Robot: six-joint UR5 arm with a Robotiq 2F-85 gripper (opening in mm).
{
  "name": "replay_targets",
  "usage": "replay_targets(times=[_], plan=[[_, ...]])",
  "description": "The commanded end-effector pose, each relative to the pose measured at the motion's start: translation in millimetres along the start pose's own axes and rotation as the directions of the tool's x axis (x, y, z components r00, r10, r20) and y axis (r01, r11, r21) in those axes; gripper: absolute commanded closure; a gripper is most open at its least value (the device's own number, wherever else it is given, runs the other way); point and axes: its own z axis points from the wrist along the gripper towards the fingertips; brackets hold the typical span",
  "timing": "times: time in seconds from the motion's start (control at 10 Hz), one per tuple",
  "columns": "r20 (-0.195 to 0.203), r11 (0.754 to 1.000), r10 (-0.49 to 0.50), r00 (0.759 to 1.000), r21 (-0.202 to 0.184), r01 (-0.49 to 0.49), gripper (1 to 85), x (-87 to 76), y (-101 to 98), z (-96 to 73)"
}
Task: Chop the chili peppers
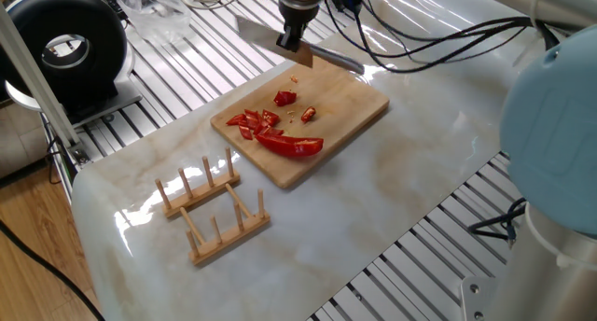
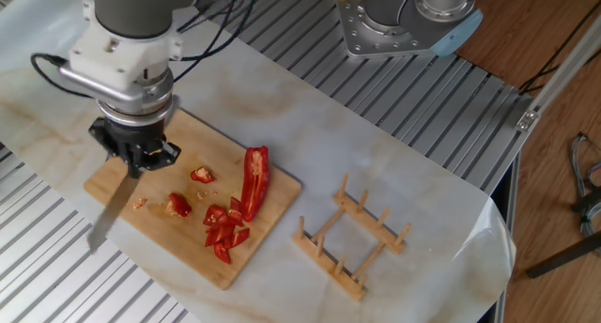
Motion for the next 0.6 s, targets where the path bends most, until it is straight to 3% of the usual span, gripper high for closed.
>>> replay_targets(times=[0.0,0.2,0.4,0.5], plan=[[-0.031,0.919,0.391,0.92,-0.038,-0.392,84.3,1.4,11.4,-2.6],[-0.032,0.858,0.513,0.858,0.033,-0.512,84.3,7.7,-2.8,-2.7],[-0.01,0.797,0.603,0.798,0.044,-0.602,84.3,3.1,-6.9,-2.4],[-0.018,0.756,0.655,0.756,0.034,-0.654,84.3,-0.3,-2.0,-1.9]])
